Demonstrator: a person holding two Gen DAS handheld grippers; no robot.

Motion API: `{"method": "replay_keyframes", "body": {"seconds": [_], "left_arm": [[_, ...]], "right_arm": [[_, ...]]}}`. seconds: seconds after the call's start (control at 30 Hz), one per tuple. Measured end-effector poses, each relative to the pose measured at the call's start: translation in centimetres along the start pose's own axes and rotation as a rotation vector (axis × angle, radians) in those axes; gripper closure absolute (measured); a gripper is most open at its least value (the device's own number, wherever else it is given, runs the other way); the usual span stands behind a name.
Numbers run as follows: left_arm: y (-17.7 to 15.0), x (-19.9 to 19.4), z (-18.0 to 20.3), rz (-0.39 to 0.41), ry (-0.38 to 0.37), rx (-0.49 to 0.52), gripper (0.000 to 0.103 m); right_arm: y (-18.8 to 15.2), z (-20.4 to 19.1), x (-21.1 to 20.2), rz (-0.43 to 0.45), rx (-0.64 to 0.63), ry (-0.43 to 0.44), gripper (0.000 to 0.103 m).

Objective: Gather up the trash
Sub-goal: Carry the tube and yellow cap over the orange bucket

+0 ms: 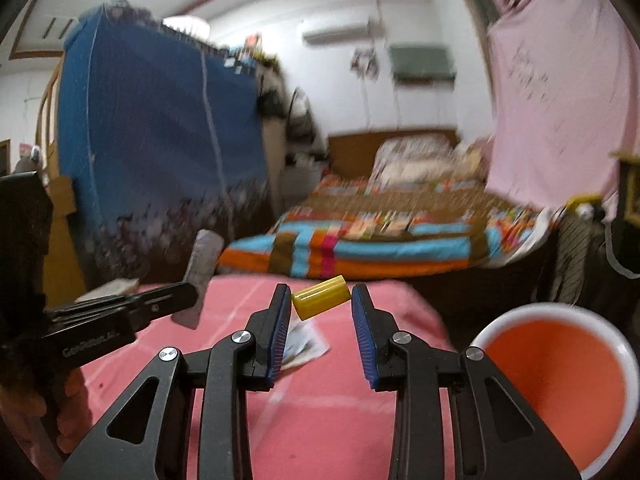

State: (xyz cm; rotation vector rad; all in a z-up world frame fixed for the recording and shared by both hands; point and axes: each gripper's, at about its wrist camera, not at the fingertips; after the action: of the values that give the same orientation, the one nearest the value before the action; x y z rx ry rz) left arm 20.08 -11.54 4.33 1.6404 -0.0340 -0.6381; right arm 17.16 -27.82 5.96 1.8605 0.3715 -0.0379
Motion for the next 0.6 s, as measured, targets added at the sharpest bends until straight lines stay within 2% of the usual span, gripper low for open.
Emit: {"method": "replay_keyframes", "body": {"seconds": [0.17,0.27,0.43,0.6], "left_arm": [[2.0,-0.9,2.9,0.137,-0.031,0.115,0.103],[3.2,-0.9,4.7,0.19,-0.079,0.18,0.103],[4.4,0.5,8.2,0.208,-0.174,0.263,0.103],[4.5,3.0,11.2,0.154,-0.255,0.282,0.103]], "right_arm": [[1.1,2.1,-2.4,0.172,0.036,-0.072,0.074],[1.7,3.9,-3.4,0.237,0.064,-0.124,0.074],[2.2,7.0,-3.9,0.276,0.107,-0.231,0.074],[2.2,9.8,-4.4,0.265,0.159,-0.304,0.074]]}}
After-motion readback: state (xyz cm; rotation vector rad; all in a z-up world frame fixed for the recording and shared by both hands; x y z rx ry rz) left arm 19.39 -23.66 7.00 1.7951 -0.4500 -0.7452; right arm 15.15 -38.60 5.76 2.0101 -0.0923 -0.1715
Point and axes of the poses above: each gripper's, at about its wrist camera, not at the fingertips, and x roughly the way its jaws point, z to its right, y to its top, and after that the axes turned 14 degrees about x, right-handed
